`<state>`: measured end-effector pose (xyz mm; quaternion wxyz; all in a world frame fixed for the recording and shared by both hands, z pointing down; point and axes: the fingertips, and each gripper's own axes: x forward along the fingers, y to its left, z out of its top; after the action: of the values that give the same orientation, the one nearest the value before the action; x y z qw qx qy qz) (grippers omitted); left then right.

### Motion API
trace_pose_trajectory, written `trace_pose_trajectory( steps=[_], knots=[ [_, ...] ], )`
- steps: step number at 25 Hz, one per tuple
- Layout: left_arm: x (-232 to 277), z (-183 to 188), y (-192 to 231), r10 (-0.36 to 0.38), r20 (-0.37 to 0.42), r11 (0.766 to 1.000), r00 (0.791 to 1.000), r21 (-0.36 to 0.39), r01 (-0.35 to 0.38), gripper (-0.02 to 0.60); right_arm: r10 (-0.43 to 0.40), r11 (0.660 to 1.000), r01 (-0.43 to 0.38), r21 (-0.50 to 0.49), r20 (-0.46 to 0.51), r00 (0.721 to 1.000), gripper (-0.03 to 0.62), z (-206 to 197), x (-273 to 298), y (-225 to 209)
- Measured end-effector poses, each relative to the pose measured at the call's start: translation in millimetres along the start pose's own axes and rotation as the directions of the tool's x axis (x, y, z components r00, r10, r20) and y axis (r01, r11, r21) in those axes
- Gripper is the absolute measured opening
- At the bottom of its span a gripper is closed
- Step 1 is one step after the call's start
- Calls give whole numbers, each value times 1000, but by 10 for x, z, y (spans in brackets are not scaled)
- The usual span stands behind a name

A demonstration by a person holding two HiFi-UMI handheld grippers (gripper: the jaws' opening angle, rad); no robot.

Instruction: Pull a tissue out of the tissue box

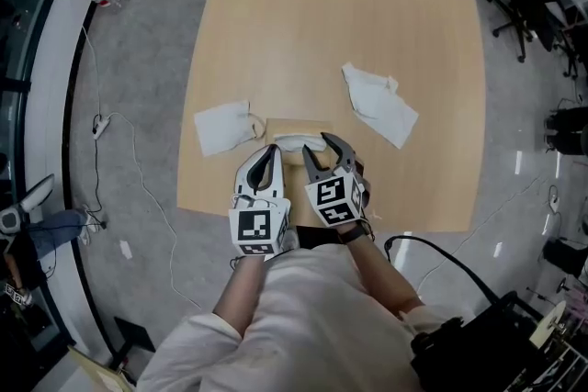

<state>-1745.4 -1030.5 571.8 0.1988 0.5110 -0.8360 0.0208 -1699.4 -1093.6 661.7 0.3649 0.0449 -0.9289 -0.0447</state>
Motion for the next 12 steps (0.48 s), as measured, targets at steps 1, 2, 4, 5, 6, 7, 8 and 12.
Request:
trace_pose_trajectory(
  steps=[1,2,4,5,6,7,8,12],
  knots=[
    [12,-17,-9,-3,-5,1000,1000,-1,3,1,-4,1000,4,-14,-13,1000,158,-32,33,-1],
    [21,-29,-19,-6,-8,1000,1000,-3,6,2,-7,1000,6,-23,-26,1000,158,-62,64,2],
    [27,-37,-38,-11,-12,1000,1000,-3,11,2,-5,1000,4,-22,-50,999,156,-117,120,18],
    [24,-34,-47,-14,-12,1000,1000,-2,14,0,-3,1000,2,-16,-59,998,156,-138,143,26],
    [19,-29,-56,-16,-11,1000,1000,0,16,2,-3,1000,2,-13,-65,998,154,-155,161,32],
    [11,-25,-66,-18,-10,1000,1000,2,18,2,-4,1000,4,-11,-68,998,140,-172,174,37],
    [0,-23,-76,-21,-9,1000,1000,4,21,2,-7,1000,7,-10,-69,998,112,-189,185,40],
    [-72,-32,-78,-22,-6,1000,1000,2,22,2,-23,1000,22,-5,-77,997,23,-296,236,58]
  ],
)
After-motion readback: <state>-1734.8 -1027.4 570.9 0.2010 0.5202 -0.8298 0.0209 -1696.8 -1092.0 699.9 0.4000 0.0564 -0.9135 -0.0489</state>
